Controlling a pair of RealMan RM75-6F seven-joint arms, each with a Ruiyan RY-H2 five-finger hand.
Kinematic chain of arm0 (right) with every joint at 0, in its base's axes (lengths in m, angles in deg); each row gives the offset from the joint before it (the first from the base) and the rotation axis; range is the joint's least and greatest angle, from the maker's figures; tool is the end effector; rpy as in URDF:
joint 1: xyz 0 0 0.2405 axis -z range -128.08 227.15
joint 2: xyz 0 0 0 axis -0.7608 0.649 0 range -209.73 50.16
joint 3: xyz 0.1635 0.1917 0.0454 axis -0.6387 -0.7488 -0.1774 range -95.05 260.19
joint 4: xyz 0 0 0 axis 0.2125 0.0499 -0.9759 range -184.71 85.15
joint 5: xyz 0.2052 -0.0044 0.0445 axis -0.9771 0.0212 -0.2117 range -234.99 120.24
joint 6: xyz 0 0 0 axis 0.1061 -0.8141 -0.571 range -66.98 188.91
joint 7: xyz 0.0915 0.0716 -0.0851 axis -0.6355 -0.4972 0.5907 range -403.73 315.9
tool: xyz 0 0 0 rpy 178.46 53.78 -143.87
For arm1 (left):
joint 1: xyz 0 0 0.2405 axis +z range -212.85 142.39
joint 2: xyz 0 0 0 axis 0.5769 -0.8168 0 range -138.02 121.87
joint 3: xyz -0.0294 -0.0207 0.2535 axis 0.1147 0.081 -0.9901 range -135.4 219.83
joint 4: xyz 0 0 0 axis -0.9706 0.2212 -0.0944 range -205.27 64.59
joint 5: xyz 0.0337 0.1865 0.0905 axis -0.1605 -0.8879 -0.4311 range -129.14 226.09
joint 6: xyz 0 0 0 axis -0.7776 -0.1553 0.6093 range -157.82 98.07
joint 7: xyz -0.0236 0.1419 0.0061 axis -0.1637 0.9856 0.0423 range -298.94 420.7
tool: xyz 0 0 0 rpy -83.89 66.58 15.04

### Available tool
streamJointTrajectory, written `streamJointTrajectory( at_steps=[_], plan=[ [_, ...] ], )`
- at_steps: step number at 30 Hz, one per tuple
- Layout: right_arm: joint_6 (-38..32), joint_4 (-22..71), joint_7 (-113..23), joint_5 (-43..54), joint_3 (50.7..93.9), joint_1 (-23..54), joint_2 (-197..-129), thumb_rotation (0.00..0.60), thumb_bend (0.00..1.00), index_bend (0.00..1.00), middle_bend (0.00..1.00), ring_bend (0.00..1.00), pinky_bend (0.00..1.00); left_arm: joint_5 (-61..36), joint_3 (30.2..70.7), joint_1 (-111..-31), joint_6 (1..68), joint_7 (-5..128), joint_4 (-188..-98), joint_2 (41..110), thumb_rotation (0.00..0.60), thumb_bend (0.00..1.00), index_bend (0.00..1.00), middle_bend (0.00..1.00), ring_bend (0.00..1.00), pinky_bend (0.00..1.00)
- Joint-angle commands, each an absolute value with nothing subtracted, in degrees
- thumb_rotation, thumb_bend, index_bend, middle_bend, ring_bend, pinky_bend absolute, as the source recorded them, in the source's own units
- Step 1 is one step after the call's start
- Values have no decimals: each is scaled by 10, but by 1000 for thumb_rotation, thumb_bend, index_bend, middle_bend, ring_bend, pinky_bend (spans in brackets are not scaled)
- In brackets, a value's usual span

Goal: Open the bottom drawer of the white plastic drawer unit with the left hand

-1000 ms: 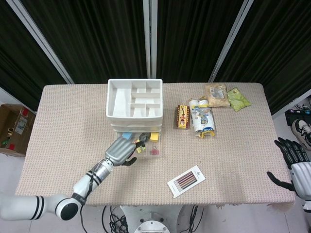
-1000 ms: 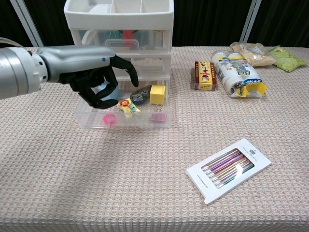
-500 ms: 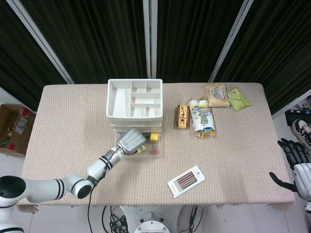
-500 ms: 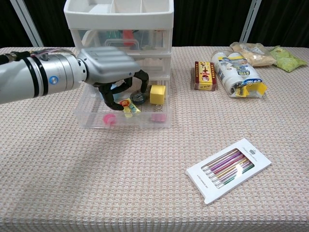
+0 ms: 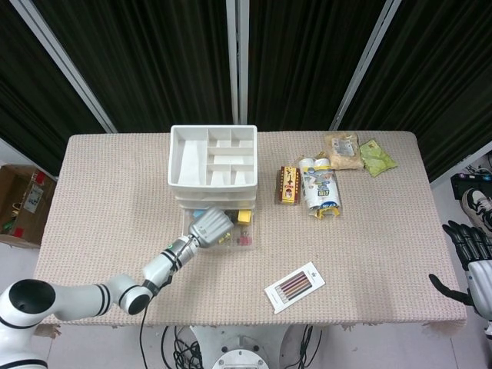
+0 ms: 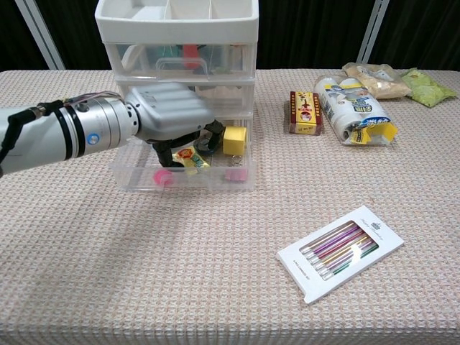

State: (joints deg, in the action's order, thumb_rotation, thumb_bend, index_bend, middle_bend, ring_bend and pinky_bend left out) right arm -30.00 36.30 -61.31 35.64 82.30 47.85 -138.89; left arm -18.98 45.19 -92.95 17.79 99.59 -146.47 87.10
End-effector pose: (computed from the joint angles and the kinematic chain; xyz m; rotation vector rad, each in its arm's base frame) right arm -0.3273 -0.1544 0.1978 1.3989 -0.9395 1.0416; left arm -0.0871 0.3498 -0.0744 -2.2722 -0.2687 -0.6873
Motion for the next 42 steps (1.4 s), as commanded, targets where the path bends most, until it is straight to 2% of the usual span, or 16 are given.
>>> streamJointTrajectory(
  at_steps=[1, 5, 12, 15, 20, 26, 30, 33, 35, 38, 40, 42],
  plan=[
    [-300, 363, -613, 356, 823, 479, -1389, 600, 152, 0, 58, 0, 0, -191, 447, -928, 175, 1002, -1456, 876, 600, 218, 377, 777, 906, 1000],
    [-298, 364, -611, 356, 822, 478, -1390, 600, 151, 0, 57, 0, 0, -200, 446, -925, 176, 990, -1442, 885, 600, 234, 402, 777, 907, 1000],
    [-299, 366, -609, 356, 821, 479, -1388, 600, 152, 0, 57, 0, 0, -225, 450, -916, 188, 948, -1437, 890, 600, 385, 545, 791, 914, 1000],
    [-300, 368, -608, 357, 821, 479, -1387, 600, 152, 0, 58, 0, 0, -247, 459, -908, 215, 918, -1458, 874, 600, 418, 563, 793, 915, 1000],
    [-302, 370, -606, 363, 820, 477, -1387, 600, 152, 0, 61, 0, 0, -302, 465, -888, 279, 887, -1530, 822, 600, 420, 568, 794, 915, 1000],
    [-300, 372, -603, 371, 822, 474, -1388, 600, 151, 0, 61, 0, 0, -406, 424, -870, 323, 892, -1613, 773, 600, 418, 565, 794, 911, 1000],
    [-301, 371, -603, 373, 824, 475, -1391, 600, 151, 0, 61, 0, 0, -450, 387, -868, 302, 918, -1636, 776, 600, 418, 554, 789, 908, 1000],
    [-305, 369, -604, 375, 825, 477, -1391, 600, 151, 0, 61, 0, 0, -448, 378, -865, 281, 932, -1636, 791, 600, 418, 547, 784, 905, 1000],
    [-309, 369, -604, 375, 826, 480, -1391, 600, 152, 0, 61, 0, 0, -438, 376, -863, 266, 941, -1633, 800, 600, 419, 531, 777, 902, 1000],
    [-313, 368, -605, 375, 826, 483, -1389, 600, 151, 0, 61, 0, 0, -419, 379, -855, 255, 961, -1635, 806, 600, 339, 405, 726, 865, 1000],
    [-315, 369, -606, 375, 826, 484, -1389, 600, 151, 0, 61, 0, 0, -418, 381, -847, 263, 970, -1641, 807, 600, 213, 249, 625, 768, 998],
    [-317, 369, -606, 376, 826, 485, -1388, 600, 152, 0, 61, 0, 0, -423, 385, -835, 287, 968, -1650, 801, 600, 163, 192, 552, 687, 978]
  ],
)
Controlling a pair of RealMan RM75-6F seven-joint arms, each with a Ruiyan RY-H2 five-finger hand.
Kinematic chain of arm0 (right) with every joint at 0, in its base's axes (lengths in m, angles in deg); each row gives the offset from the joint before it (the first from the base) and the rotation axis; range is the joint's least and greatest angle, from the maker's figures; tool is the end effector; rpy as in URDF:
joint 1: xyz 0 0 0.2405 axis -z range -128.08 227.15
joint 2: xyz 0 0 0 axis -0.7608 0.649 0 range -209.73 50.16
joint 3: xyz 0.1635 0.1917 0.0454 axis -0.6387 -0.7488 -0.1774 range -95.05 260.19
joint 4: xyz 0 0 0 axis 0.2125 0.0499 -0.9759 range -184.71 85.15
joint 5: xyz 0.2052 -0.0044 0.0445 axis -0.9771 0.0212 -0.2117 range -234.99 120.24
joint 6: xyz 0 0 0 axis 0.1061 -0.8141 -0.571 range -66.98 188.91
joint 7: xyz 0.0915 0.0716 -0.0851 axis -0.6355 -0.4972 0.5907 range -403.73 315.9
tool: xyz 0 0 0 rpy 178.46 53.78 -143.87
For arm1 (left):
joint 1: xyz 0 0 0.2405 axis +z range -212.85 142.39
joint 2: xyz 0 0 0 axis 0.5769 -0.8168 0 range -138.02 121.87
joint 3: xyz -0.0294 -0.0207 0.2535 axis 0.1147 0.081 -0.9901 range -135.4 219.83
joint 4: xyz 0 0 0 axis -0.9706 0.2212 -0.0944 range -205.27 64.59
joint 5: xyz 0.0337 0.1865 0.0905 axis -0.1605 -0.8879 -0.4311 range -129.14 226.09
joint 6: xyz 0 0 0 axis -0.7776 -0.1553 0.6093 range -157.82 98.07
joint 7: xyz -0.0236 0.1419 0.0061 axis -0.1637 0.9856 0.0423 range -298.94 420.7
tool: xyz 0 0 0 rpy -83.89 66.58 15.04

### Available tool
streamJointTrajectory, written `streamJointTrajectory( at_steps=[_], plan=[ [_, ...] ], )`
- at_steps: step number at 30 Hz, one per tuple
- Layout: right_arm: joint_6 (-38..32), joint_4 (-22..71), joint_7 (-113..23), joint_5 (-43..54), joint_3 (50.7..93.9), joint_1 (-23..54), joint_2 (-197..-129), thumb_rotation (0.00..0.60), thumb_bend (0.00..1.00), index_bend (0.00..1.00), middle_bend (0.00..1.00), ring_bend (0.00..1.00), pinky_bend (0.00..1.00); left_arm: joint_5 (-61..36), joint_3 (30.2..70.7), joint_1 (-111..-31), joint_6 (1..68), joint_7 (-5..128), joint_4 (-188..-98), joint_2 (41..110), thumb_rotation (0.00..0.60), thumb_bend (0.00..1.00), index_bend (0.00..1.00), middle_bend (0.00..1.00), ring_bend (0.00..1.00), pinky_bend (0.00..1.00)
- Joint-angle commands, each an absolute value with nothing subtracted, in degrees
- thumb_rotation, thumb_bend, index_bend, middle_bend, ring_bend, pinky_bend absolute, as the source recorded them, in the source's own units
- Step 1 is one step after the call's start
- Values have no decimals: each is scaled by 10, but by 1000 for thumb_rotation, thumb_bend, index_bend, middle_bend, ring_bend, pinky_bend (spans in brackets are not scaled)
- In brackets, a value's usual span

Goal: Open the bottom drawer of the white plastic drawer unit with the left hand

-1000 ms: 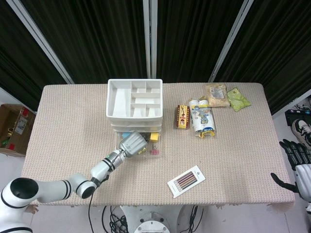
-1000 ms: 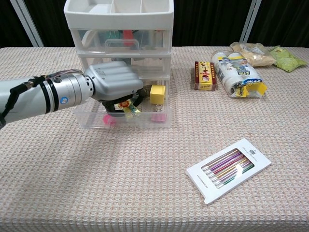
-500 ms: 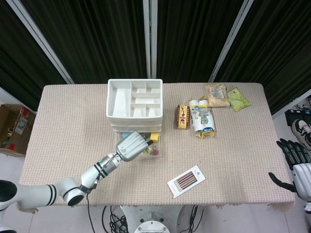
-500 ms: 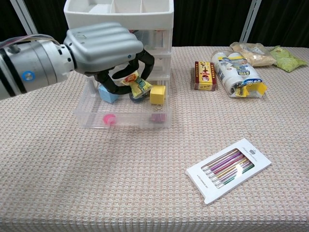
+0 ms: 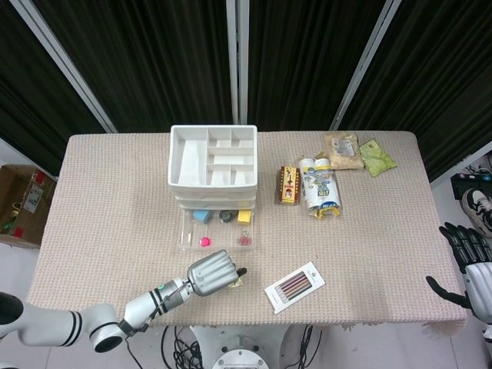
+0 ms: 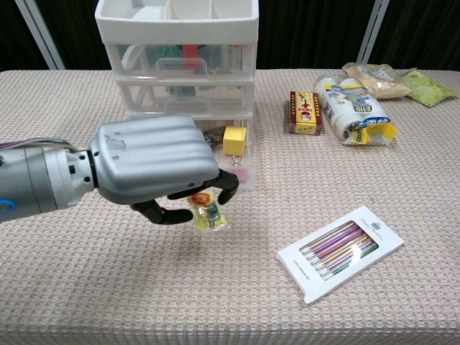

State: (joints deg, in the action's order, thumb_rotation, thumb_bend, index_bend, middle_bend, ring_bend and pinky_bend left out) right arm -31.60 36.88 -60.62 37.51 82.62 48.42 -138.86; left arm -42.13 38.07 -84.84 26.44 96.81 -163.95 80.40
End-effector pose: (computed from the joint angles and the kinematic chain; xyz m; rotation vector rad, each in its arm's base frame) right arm -0.3213 -0.1494 0.1969 1.4166 -0.9202 1.0637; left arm -0.0832 0.2500 -0.0502 -2.4328 -0.1094 -0.9678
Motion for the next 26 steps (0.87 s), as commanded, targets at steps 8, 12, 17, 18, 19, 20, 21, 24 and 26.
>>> streamJointTrajectory(
  at_steps=[8, 12, 17, 18, 19, 20, 21, 24, 26],
  plan=[
    [-325, 370, -610, 381, 826, 486, -1385, 600, 151, 0, 61, 0, 0, -443, 398, -733, 469, 890, -1700, 717, 600, 94, 170, 427, 516, 733],
    [-322, 368, -612, 385, 829, 485, -1385, 600, 151, 0, 61, 0, 0, -401, 405, -651, 573, 858, -1718, 662, 600, 92, 214, 440, 516, 712],
    [-317, 366, -612, 386, 830, 483, -1385, 600, 151, 0, 58, 0, 0, -320, 404, -552, 652, 806, -1703, 594, 600, 93, 276, 437, 466, 556],
    [-317, 366, -611, 387, 830, 483, -1385, 600, 151, 0, 57, 0, 0, -306, 399, -540, 649, 792, -1698, 580, 600, 93, 271, 418, 425, 483],
    [-317, 366, -611, 388, 830, 482, -1386, 600, 151, 0, 57, 0, 0, -294, 393, -528, 644, 776, -1693, 568, 600, 93, 264, 391, 383, 416],
    [-317, 366, -609, 390, 830, 482, -1387, 600, 152, 0, 56, 0, 0, -280, 387, -513, 638, 755, -1684, 556, 600, 93, 255, 367, 351, 370],
    [-317, 366, -608, 391, 831, 481, -1388, 600, 152, 0, 55, 0, 0, -273, 382, -504, 632, 740, -1677, 549, 600, 93, 243, 341, 322, 330],
    [-314, 366, -605, 393, 832, 479, -1393, 600, 151, 0, 53, 0, 0, -270, 363, -475, 619, 706, -1650, 538, 600, 93, 222, 299, 285, 294],
    [-311, 367, -604, 394, 833, 478, -1396, 600, 151, 0, 53, 0, 0, -276, 352, -457, 619, 699, -1638, 539, 600, 94, 221, 293, 283, 293]
  ],
)
